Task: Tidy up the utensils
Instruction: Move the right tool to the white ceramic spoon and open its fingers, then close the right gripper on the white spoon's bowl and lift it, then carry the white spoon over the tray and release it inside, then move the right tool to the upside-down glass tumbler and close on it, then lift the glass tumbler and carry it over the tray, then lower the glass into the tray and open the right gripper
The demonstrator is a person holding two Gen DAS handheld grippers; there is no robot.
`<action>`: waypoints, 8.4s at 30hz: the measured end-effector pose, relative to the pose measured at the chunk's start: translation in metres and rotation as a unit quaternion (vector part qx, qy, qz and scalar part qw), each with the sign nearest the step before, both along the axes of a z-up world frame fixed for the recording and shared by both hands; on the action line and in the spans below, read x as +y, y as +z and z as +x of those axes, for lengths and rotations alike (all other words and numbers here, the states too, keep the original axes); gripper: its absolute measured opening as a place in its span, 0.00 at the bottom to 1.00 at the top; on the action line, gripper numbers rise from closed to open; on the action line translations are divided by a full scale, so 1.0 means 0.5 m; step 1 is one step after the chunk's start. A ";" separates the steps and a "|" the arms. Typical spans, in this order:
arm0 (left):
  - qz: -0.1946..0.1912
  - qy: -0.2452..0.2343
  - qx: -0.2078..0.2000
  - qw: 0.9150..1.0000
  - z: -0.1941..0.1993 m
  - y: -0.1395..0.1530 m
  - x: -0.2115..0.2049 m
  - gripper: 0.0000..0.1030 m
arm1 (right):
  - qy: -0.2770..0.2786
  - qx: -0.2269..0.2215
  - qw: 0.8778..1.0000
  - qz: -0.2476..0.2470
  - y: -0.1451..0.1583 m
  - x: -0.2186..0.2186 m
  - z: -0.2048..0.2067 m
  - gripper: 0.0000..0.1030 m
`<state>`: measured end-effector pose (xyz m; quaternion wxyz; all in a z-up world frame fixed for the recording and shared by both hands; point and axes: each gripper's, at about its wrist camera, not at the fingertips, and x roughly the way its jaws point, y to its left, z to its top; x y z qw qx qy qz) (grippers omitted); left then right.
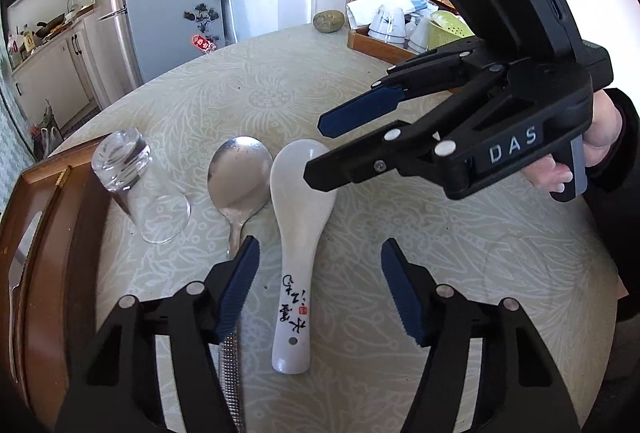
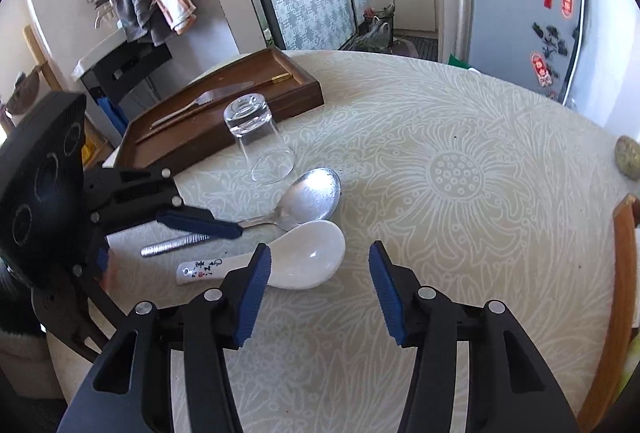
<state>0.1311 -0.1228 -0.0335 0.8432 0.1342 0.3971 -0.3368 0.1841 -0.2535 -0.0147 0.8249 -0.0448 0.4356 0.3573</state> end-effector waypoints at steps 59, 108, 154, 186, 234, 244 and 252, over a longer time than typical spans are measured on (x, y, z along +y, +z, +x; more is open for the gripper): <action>-0.004 0.012 -0.047 0.999 -0.052 0.070 0.058 0.18 | -0.014 -0.037 0.999 0.021 0.099 0.048 -0.048 0.07; 0.025 0.093 -0.019 0.995 0.078 0.016 0.381 0.17 | 0.038 0.023 0.999 -0.030 0.015 0.425 0.149 0.10; -0.037 0.079 -0.028 0.996 0.075 0.043 0.145 0.90 | 0.052 -0.080 0.995 -0.019 0.074 0.175 0.042 0.62; -0.057 0.119 0.029 0.991 0.139 0.000 0.131 0.71 | 0.080 -0.035 0.996 -0.001 0.045 0.201 0.079 0.46; -0.067 0.143 -0.039 0.987 0.064 0.122 0.274 0.38 | 0.122 -0.112 0.986 -0.003 0.167 0.336 0.000 0.32; -0.053 0.175 -0.027 0.983 0.078 0.108 0.394 0.38 | 0.154 -0.100 0.983 0.008 0.151 0.462 0.024 0.33; -0.042 0.194 -0.022 0.980 0.096 0.086 0.452 0.38 | 0.172 -0.087 0.981 0.016 0.125 0.534 0.053 0.32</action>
